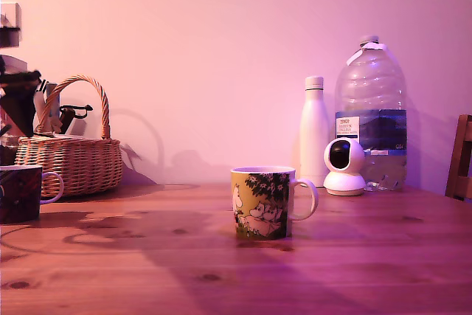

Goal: Pick up the coffee capsules from the table one by one and drop them inside the nearest coffee cup

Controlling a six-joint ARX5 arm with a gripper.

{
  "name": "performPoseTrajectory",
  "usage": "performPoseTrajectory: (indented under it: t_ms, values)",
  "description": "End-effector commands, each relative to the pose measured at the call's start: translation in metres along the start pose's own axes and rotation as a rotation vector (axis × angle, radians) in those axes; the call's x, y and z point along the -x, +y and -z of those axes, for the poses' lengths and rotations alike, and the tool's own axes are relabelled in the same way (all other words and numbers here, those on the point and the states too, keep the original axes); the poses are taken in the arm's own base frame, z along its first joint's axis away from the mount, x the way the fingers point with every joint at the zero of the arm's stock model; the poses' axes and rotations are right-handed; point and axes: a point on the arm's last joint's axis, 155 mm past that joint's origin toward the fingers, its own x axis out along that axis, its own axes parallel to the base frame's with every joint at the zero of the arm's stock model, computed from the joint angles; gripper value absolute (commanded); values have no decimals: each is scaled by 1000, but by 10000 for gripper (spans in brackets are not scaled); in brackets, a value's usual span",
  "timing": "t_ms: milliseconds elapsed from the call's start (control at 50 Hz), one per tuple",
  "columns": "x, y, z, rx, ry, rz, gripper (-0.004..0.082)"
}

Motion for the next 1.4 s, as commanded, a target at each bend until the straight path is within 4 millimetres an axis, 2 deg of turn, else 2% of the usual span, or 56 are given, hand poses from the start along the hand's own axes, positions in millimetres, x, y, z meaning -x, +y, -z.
performPoseTrajectory:
  t_ms: [0,100,160,340,520,840,1080,1380]
  values:
    - [21,-6,-18,-22,-71,7,419]
    - [30,-12,-20,-37,-98,20,129]
    - [36,-15,-21,-42,-120,29,69]
    - [56,-25,-17,-71,-200,52,68]
    - [68,-34,3,-77,-246,68,68]
    - [88,-66,39,-42,-330,135,68]
    - [109,-87,49,-63,-386,171,68]
    - [132,-113,49,-56,-424,234,68]
